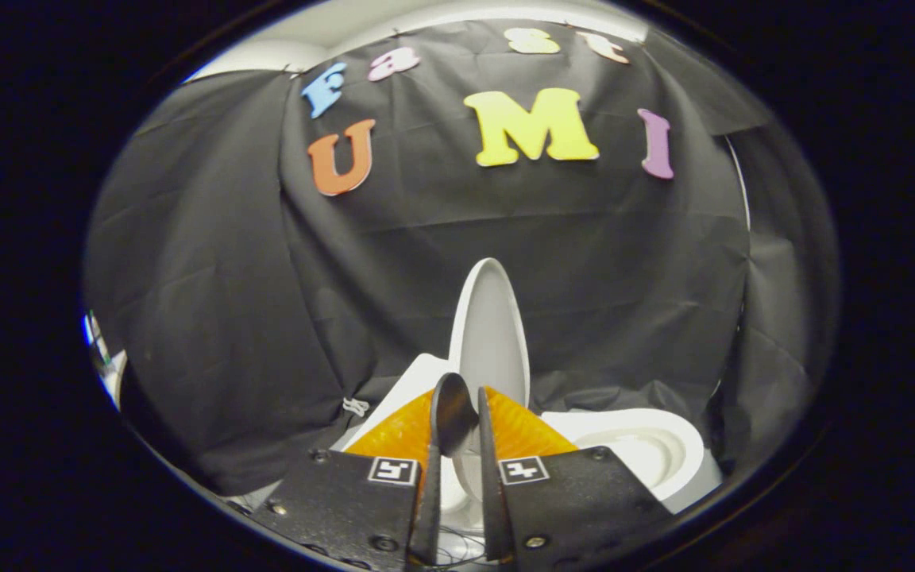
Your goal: Open the toilet lid.
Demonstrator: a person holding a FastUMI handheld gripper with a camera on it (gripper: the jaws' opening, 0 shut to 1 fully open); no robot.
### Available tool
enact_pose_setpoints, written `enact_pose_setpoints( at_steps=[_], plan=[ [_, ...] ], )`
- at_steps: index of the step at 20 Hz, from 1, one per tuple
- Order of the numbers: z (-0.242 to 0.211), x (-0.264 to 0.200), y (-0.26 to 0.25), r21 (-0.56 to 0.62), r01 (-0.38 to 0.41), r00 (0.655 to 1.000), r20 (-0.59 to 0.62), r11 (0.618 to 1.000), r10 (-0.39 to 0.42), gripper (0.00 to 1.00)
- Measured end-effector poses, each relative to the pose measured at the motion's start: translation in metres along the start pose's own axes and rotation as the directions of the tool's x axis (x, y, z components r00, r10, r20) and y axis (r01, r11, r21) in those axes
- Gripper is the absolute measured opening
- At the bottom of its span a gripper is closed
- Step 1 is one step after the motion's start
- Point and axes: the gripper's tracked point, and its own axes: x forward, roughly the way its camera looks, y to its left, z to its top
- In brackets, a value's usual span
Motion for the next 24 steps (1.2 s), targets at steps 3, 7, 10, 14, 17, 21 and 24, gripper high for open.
enact_pose_setpoints(
  at_steps=[3, 7, 10, 14, 17, 21, 24],
  plan=[
    [-0.001, 0.002, 0.013, -0.085, -0.056, 0.998, 0.018, 0.995, 0.058, 0.50],
    [0.026, -0.019, -0.014, -0.106, 0.045, 0.986, 0.164, 0.993, -0.027, 0.95],
    [0.036, -0.033, -0.009, -0.024, -0.060, 0.973, 0.222, 0.998, 0.064, 0.98],
    [0.054, -0.068, -0.045, 0.023, -0.052, 0.951, 0.305, 0.998, 0.042, 0.98],
    [0.039, -0.095, -0.100, 0.051, 0.017, 0.943, 0.332, 0.999, -0.033, 0.99],
    [-0.001, -0.115, -0.180, 0.067, 0.158, 0.939, 0.300, 0.985, -0.171, 0.99],
    [-0.035, -0.130, -0.226, 0.094, 0.228, 0.931, 0.271, 0.969, -0.246, 0.99]
  ],
)
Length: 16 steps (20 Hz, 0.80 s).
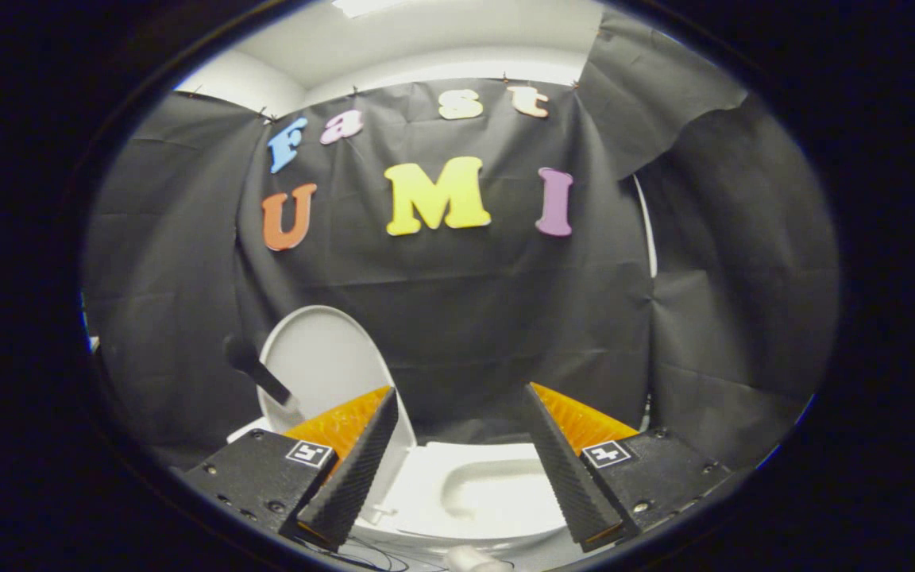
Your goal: Open the toilet lid.
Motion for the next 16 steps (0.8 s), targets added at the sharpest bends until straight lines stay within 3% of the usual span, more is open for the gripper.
enact_pose_setpoints(
  at_steps=[4, 8, 16],
  plan=[
    [-0.036, -0.012, -0.052, 0.034, 0.071, 0.997, -0.023, 0.997, -0.070, 0.99],
    [-0.057, -0.021, -0.083, -0.024, 0.130, 0.991, -0.027, 0.991, -0.130, 0.99],
    [-0.074, -0.026, -0.101, -0.036, 0.149, 0.988, -0.036, 0.988, -0.150, 0.99]
  ],
)
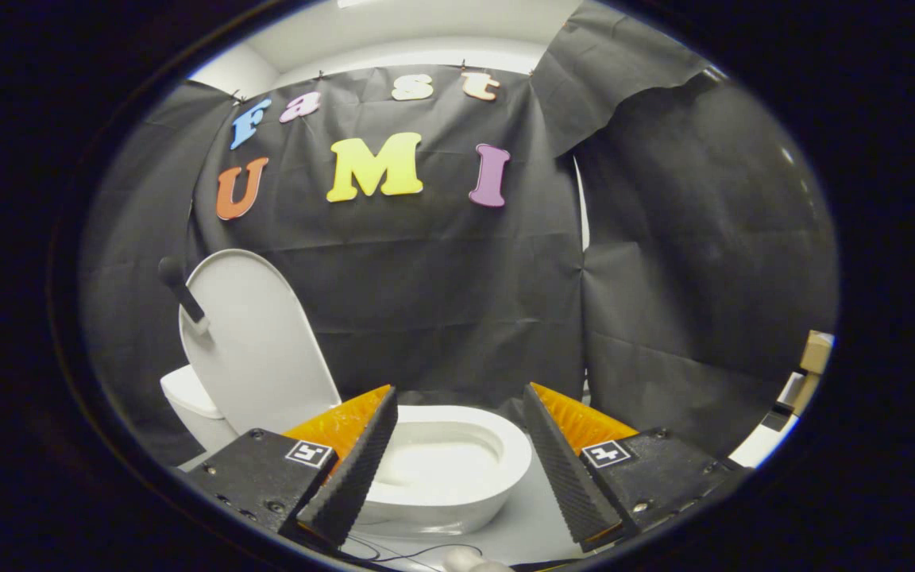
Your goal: Open the toilet lid.
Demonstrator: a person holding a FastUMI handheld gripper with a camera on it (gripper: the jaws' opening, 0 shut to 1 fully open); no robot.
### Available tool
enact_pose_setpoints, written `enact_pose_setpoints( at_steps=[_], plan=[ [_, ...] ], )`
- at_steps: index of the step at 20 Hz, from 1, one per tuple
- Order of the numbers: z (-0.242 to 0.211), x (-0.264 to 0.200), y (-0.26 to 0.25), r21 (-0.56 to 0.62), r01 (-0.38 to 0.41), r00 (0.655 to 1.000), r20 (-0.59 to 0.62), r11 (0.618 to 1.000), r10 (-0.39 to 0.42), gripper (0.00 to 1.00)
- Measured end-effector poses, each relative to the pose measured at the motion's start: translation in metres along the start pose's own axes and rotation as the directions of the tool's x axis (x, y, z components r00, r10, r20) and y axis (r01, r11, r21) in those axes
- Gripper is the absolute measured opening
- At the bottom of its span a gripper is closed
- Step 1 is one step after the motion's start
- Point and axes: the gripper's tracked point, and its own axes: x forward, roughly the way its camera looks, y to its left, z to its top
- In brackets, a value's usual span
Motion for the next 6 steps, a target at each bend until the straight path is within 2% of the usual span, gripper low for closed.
enact_pose_setpoints(
  at_steps=[6],
  plan=[
    [0.0038, -0.0024, -0.0004, -0.020, -0.013, 1.000, 0.012, 1.000, 0.013, 0.99]
  ],
)
